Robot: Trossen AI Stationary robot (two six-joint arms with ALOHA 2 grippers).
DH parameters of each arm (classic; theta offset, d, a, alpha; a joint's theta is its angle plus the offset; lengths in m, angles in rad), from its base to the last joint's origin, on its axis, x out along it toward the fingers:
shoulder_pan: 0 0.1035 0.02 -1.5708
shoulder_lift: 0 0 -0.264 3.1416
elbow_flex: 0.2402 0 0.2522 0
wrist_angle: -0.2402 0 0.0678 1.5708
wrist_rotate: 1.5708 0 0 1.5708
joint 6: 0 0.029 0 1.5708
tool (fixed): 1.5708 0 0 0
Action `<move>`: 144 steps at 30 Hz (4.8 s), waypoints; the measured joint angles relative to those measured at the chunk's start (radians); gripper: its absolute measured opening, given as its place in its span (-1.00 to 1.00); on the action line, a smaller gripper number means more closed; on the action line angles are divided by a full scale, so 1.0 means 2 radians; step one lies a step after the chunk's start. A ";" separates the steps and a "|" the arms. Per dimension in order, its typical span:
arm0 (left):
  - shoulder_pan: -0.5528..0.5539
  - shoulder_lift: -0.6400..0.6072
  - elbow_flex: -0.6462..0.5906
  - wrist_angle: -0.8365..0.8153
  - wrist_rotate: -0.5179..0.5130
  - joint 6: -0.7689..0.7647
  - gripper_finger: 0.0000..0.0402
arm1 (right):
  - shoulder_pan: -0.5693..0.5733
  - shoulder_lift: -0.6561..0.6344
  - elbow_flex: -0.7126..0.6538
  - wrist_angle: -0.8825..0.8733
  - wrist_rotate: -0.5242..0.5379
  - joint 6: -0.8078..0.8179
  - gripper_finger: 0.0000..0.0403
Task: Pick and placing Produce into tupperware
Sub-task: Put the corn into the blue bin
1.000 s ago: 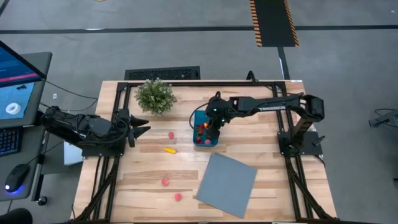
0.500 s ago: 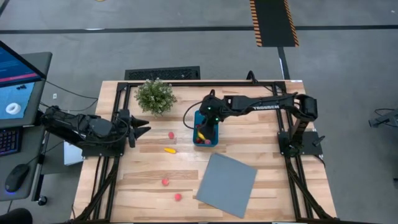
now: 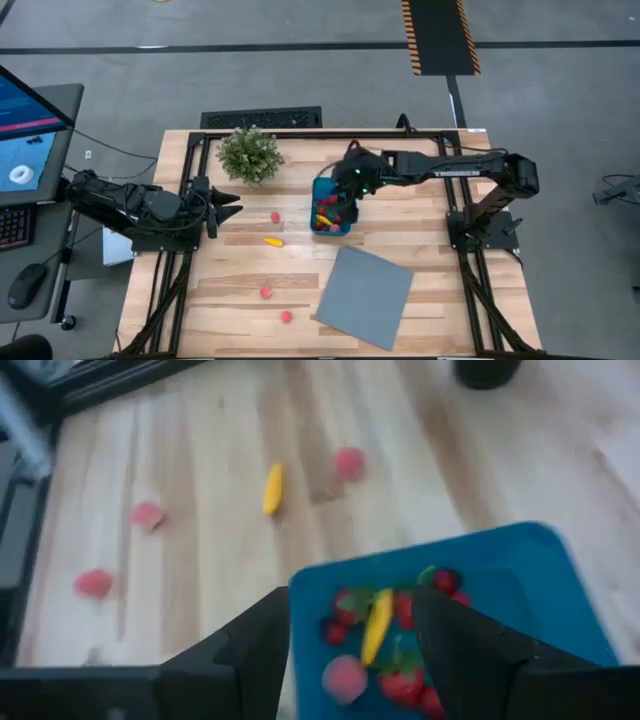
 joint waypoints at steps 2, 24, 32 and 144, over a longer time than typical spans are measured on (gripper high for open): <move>0.000 0.000 0.000 -0.001 -0.001 0.000 -0.17 | 0.010 -0.018 -0.019 0.015 -0.001 -0.001 0.13; 0.000 0.081 0.000 0.004 0.021 0.071 -0.17 | 0.116 -0.154 -0.268 0.414 -0.015 0.046 0.03; 0.001 0.192 -0.001 0.023 0.043 0.049 -0.17 | 0.151 -0.154 -0.276 0.435 -0.007 0.084 0.01; 0.135 0.566 0.092 0.001 0.302 0.252 -0.18 | 0.253 -0.149 -0.276 0.523 0.074 0.081 -0.03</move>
